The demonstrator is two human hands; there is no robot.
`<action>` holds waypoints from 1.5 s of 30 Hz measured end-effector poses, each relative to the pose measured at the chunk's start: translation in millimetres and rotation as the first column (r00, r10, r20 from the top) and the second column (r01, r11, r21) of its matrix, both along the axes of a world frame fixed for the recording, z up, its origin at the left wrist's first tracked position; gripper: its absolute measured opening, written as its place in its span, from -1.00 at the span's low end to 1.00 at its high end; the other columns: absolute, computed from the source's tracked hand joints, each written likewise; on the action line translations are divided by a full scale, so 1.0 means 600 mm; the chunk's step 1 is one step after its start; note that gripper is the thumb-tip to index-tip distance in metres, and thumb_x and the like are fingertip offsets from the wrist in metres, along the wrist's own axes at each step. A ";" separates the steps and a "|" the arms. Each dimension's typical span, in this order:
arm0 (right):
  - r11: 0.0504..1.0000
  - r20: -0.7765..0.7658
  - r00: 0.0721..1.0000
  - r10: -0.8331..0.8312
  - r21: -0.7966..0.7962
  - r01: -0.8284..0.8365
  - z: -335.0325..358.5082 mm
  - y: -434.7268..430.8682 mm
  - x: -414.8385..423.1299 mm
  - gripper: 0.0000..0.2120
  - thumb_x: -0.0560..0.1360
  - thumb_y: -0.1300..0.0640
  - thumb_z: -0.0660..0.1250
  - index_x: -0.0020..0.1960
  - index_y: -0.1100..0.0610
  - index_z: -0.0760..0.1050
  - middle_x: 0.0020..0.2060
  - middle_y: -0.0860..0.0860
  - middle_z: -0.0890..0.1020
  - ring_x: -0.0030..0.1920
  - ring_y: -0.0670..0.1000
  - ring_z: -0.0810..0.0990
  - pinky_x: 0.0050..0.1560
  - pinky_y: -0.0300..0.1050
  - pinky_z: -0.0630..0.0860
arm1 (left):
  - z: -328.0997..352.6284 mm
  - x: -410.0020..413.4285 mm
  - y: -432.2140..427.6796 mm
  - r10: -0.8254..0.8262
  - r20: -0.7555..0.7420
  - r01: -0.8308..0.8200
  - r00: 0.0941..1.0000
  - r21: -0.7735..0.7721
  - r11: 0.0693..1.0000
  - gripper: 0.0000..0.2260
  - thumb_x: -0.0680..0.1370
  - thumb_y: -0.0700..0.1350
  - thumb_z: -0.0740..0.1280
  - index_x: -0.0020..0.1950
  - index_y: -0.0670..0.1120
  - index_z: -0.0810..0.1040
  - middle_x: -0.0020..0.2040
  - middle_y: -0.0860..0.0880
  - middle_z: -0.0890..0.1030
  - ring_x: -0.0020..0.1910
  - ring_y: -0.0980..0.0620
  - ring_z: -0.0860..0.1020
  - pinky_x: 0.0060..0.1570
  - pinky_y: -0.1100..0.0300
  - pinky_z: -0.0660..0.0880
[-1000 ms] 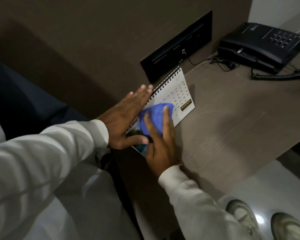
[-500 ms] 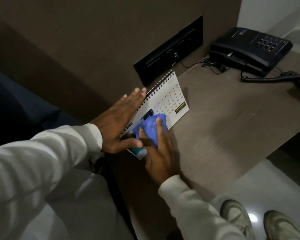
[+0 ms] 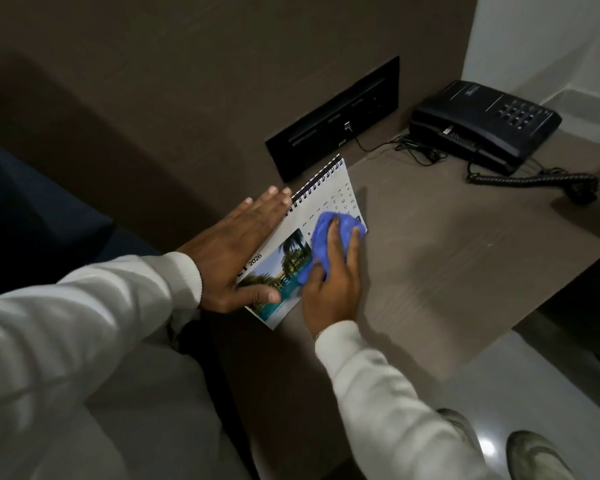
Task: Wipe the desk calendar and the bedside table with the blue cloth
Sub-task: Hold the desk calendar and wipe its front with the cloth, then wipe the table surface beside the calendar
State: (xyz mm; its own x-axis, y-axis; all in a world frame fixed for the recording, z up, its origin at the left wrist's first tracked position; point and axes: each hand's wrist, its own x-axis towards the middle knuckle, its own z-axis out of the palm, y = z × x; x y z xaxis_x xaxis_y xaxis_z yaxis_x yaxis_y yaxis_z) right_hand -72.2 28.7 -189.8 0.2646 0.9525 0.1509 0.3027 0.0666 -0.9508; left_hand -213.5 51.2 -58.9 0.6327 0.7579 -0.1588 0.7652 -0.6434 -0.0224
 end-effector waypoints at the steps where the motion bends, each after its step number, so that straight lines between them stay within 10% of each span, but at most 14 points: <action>1: 0.999 -0.019 1.000 0.025 0.031 -0.024 -0.001 -0.018 -0.011 -0.34 0.53 0.31 0.21 0.50 -0.11 0.07 0.58 0.06 -0.02 0.52 -0.03 -0.07 0.43 -0.35 0.13 | -0.001 0.000 0.001 0.003 0.007 -0.003 1.000 0.001 1.000 -0.02 0.41 0.40 0.15 0.54 -0.19 -0.16 0.60 -0.15 -0.11 0.58 -0.06 -0.17 0.55 -0.08 -0.05; 4: 0.982 -0.066 0.984 0.167 0.095 -0.160 0.011 -0.060 -0.034 -0.23 0.51 0.30 0.26 0.44 -0.29 -0.05 0.58 0.00 -0.07 0.54 -0.04 -0.10 0.36 -0.54 -0.04 | -0.004 -0.001 0.001 0.005 0.016 -0.005 1.000 -0.007 1.000 -0.02 0.41 0.41 0.15 0.54 -0.17 -0.18 0.59 -0.14 -0.13 0.58 -0.04 -0.18 0.55 -0.05 -0.06; 12: 0.995 -0.060 0.998 0.018 0.098 -0.012 0.034 0.059 0.032 -0.43 0.54 0.32 0.21 0.49 0.01 0.20 0.57 0.09 0.05 0.54 0.14 0.12 0.38 0.15 0.40 | -0.003 -0.002 0.003 -0.006 0.026 0.006 1.000 -0.013 1.000 -0.02 0.41 0.38 0.18 0.54 -0.20 -0.15 0.60 -0.17 -0.10 0.58 -0.06 -0.17 0.55 -0.08 -0.06; 18: 0.999 -0.075 0.996 -0.037 0.021 0.039 0.004 -0.018 -0.013 -0.37 0.49 0.41 0.25 0.48 0.05 0.23 0.55 0.14 0.09 0.44 -0.02 0.13 0.15 -0.69 0.19 | -0.004 -0.002 0.000 -0.010 0.014 0.010 1.000 -0.003 1.000 -0.03 0.42 0.37 0.17 0.54 -0.22 -0.14 0.59 -0.19 -0.09 0.58 -0.10 -0.16 0.54 -0.11 -0.04; 22: 0.998 -0.118 0.993 -0.015 -0.057 0.008 0.018 -0.086 -0.061 -0.31 0.43 0.36 0.33 0.47 0.02 0.19 0.51 0.20 0.20 0.43 0.04 0.20 0.23 -0.65 0.04 | -0.005 0.001 -0.002 0.000 0.031 0.001 1.000 -0.022 1.000 -0.03 0.41 0.38 0.16 0.54 -0.24 -0.14 0.59 -0.20 -0.10 0.58 -0.11 -0.16 0.54 -0.12 -0.05; 27: 0.979 -0.138 0.981 0.139 -0.129 -0.156 0.027 -0.141 -0.072 -0.47 0.46 0.31 0.30 0.42 0.13 0.36 0.44 0.17 0.37 0.42 0.17 0.37 0.43 0.02 0.32 | -0.002 0.003 -0.003 -0.003 0.016 0.003 1.000 -0.004 1.000 -0.06 0.43 0.37 0.14 0.54 -0.22 -0.13 0.59 -0.19 -0.08 0.58 -0.11 -0.14 0.54 -0.12 -0.02; 32: 0.844 -0.111 0.881 0.460 -0.254 -0.473 0.037 -0.162 -0.039 -0.58 0.44 0.26 0.28 0.27 0.00 0.49 0.24 0.10 0.56 0.22 0.15 0.53 0.26 0.04 0.49 | 0.000 0.004 -0.001 -0.011 -0.036 0.012 0.999 0.040 0.999 -0.09 0.46 0.36 0.09 0.54 -0.22 -0.14 0.59 -0.18 -0.07 0.58 -0.11 -0.13 0.54 -0.09 -0.03; 36: 0.392 -0.145 0.505 0.851 -0.465 -0.794 0.066 -0.106 0.035 -0.63 0.43 0.18 0.25 0.21 -0.06 0.49 -0.08 -0.01 0.65 -0.16 0.07 0.58 -0.26 -0.24 0.58 | 0.000 0.000 0.000 0.019 -0.133 -0.010 0.991 0.071 0.997 -0.10 0.47 0.36 0.08 0.54 -0.22 -0.15 0.59 -0.19 -0.07 0.58 -0.10 -0.13 0.53 -0.10 -0.01; 39: 0.288 -0.051 0.357 0.933 -0.488 -0.824 0.101 -0.043 0.109 -0.61 0.37 0.25 0.31 0.16 0.03 0.57 0.03 0.12 0.70 0.01 0.10 0.66 0.05 0.00 0.61 | 0.008 0.004 -0.002 0.070 -0.153 -0.063 0.986 0.049 0.997 -0.12 0.47 0.36 0.07 0.54 -0.18 -0.17 0.59 -0.17 -0.05 0.58 -0.08 -0.12 0.53 -0.11 0.00; 42: 0.389 -0.049 0.470 0.881 -0.488 -0.781 0.125 0.020 0.211 -0.54 0.38 0.38 0.28 0.11 -0.06 0.63 -0.08 -0.04 0.70 -0.27 -0.16 0.65 -0.26 -0.19 0.62 | 0.013 0.013 -0.010 0.181 -0.048 -0.180 0.982 0.021 0.983 -0.18 0.49 0.31 0.09 0.55 -0.12 -0.12 0.60 -0.12 -0.01 0.58 -0.05 -0.10 0.53 -0.11 -0.01; 45: 0.617 0.014 0.698 0.716 -0.481 -0.623 0.137 0.074 0.303 -0.53 0.37 0.42 0.24 0.01 -0.08 0.66 -0.01 -0.04 0.67 -0.34 0.03 0.65 -0.48 -0.18 0.56 | 0.010 0.027 -0.037 0.391 0.193 -0.396 0.900 -0.012 0.918 -0.23 0.51 0.32 0.05 0.55 -0.11 -0.07 0.59 -0.12 0.04 0.58 -0.07 -0.07 0.52 -0.17 0.02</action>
State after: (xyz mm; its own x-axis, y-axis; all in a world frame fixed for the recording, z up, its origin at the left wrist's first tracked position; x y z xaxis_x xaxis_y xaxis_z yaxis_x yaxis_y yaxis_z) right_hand 109.8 73.1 -107.8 -0.4621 0.8263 -0.3221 0.5051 -0.0532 -0.8614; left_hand -197.3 28.7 -53.0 0.2979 0.9536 -0.0428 0.9477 -0.2901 0.1331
